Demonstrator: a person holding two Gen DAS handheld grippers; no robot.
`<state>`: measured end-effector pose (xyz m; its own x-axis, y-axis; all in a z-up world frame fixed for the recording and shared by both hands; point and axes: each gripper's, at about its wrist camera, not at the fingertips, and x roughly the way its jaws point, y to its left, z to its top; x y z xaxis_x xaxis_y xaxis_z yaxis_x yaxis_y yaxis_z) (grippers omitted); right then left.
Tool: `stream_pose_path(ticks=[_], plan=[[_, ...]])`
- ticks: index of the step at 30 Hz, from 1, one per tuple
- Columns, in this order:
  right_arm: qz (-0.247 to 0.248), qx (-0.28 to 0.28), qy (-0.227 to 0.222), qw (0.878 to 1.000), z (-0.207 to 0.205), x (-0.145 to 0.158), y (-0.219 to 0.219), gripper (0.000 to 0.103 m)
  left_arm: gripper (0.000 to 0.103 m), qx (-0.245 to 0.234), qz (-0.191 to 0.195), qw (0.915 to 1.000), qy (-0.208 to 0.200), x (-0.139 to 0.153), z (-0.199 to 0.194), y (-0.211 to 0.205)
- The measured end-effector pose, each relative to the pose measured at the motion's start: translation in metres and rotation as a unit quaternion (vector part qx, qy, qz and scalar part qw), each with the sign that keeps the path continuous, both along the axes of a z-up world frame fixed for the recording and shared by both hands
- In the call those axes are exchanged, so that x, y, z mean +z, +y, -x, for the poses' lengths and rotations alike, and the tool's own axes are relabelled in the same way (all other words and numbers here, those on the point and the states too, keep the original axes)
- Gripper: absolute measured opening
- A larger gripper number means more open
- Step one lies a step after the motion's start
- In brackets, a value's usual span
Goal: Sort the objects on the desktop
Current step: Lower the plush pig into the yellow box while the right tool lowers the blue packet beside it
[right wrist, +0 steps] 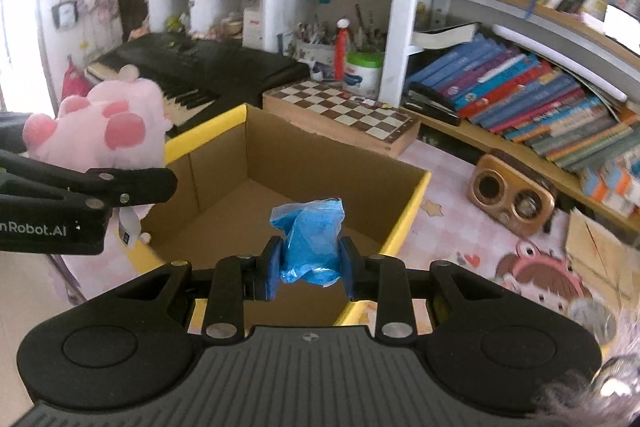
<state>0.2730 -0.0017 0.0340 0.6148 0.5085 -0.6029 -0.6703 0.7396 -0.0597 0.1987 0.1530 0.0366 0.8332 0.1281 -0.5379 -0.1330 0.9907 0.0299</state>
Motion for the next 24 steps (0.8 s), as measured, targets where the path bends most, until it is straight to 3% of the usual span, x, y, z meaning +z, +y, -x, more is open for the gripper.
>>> stream_pose_path(ticks=[13,24], plan=[[0.105,0.091,0.008,0.99,-0.08,-0.033,0.039,0.028,0.079,-0.024,-0.012,0.9947,0.099,-0.031,-0.064,0.002],[0.17,0.16,0.018,0.972,-0.106,-0.049,0.05,0.028,0.08,-0.052,-0.012,0.9843,0.168,-0.049,-0.09,-0.011]])
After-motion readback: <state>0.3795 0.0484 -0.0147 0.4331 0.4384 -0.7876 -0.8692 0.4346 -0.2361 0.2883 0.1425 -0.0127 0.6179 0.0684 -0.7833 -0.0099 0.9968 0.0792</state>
